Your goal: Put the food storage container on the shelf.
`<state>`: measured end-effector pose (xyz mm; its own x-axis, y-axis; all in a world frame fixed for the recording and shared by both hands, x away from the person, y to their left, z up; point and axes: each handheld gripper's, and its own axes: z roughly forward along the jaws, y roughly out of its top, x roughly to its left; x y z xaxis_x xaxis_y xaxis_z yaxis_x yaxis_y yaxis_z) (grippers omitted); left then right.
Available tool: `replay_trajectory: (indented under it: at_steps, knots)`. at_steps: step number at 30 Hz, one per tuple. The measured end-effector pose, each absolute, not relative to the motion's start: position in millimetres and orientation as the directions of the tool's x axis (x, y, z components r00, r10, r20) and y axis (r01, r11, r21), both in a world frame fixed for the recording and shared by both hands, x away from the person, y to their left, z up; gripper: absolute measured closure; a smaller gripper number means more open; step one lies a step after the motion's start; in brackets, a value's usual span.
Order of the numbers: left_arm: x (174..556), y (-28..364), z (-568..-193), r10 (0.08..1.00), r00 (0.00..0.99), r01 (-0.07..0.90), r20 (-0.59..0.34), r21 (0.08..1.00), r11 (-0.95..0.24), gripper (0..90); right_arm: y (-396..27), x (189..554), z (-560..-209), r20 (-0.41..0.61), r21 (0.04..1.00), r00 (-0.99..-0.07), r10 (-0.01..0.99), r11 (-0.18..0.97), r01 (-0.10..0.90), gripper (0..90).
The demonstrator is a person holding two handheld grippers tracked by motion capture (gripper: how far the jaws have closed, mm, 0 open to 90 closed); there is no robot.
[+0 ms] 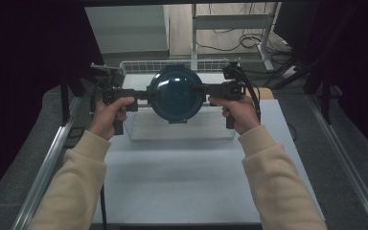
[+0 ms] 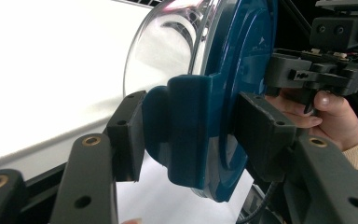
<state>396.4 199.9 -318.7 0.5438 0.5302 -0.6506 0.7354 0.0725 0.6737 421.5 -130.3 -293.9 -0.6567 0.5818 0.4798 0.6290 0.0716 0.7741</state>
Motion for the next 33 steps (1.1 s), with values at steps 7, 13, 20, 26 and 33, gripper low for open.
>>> replay_trajectory:
  at_steps: [7, 13, 20, 26, 33]
  knots:
    - [418.5, 199.2, -318.2, 0.52, 0.533, 0.749, -0.668, 0.658, 0.077, 45.3, -130.0, 440.0, -289.9, 0.488, 0.762, -0.643, 0.59, 0.072, 0.644, 39.7]
    - [433.3, 196.6, -323.3, 0.513, 0.513, 0.767, -0.688, 0.636, 0.085, 45.0, -132.0, 454.7, -292.5, 0.493, 0.748, -0.628, 0.601, 0.076, 0.66, 39.7]
    - [444.4, 197.3, -321.7, 0.514, 0.499, 0.776, -0.698, 0.624, 0.094, 44.6, -130.8, 465.6, -290.7, 0.499, 0.739, -0.622, 0.604, 0.079, 0.669, 39.7]
    - [455.7, 198.5, -324.8, 0.504, 0.473, 0.789, -0.722, 0.602, 0.122, 44.3, -129.3, 476.7, -291.8, 0.511, 0.731, -0.609, 0.607, 0.066, 0.679, 39.9]
    - [471.9, 197.8, -329.5, 0.493, 0.411, 0.818, -0.767, 0.549, 0.173, 43.6, -131.4, 493.4, -298.5, 0.578, 0.684, -0.545, 0.607, 0.005, 0.73, 40.1]
